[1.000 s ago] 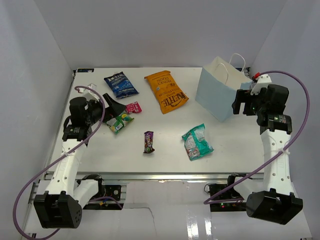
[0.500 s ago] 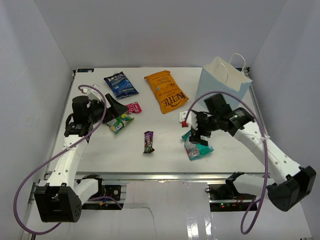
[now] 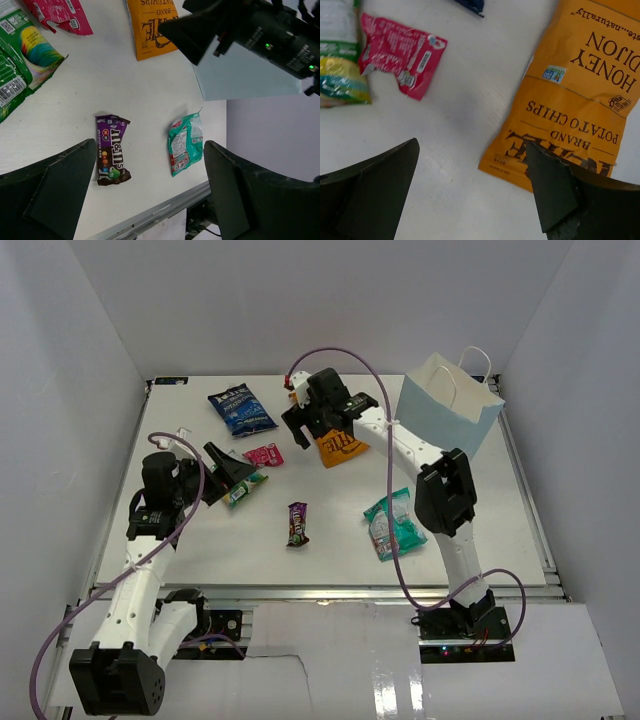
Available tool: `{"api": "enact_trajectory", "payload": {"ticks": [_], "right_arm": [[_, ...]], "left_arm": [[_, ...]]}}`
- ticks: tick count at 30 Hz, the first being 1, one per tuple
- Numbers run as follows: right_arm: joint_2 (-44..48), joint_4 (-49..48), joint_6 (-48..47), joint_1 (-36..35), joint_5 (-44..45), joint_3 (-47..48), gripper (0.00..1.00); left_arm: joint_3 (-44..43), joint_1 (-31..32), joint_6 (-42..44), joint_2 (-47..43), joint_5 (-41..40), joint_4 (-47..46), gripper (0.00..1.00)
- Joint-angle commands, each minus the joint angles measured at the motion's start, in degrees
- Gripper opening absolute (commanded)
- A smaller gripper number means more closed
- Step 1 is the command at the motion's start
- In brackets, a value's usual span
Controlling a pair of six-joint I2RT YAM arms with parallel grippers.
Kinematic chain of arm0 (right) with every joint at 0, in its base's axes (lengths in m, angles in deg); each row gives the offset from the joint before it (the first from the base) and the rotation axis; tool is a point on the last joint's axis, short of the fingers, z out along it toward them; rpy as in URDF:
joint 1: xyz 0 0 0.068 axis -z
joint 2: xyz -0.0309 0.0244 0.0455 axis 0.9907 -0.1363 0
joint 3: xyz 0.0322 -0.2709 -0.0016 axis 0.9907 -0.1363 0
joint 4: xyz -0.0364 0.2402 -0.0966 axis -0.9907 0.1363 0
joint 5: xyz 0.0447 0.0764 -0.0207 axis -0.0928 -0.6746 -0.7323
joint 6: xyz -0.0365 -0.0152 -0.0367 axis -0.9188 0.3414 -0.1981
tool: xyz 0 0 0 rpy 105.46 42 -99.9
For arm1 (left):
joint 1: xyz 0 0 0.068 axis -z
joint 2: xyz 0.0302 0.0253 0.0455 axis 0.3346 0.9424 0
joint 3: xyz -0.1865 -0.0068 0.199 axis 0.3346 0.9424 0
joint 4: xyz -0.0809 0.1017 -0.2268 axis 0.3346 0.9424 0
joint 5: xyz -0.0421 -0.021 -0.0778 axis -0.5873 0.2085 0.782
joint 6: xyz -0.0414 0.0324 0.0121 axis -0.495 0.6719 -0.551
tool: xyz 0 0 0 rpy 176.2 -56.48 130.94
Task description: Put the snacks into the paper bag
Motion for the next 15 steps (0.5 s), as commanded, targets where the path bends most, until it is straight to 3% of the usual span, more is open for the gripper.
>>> {"api": "enact_trajectory", "payload": {"ticks": [1,5,9,15], "right_arm": [[-4.95,-6.12,11.18,-0.04,7.78,6.75,0.93],[-10.31,-10.61,11.18,0.74,14.55,8.78,0.94],[-11.81,-17.45,11.18,1.80,18.94,4.50,0.98],[-15.41,-20.63,9.42,2.68,17.48,2.90,1.00]], "left_arm": [[1.04,0.10,-3.55,-2.55,-1.02,0.50,0.98],[1.48,0.10,-4.17,-3.78,-1.37,1.65,0.98],[2.27,0.10,-4.52,-3.70,-0.85,1.91,0.98],[2.54,0.10,-5.40,-2.73,0.30,1.74,0.98]]}}
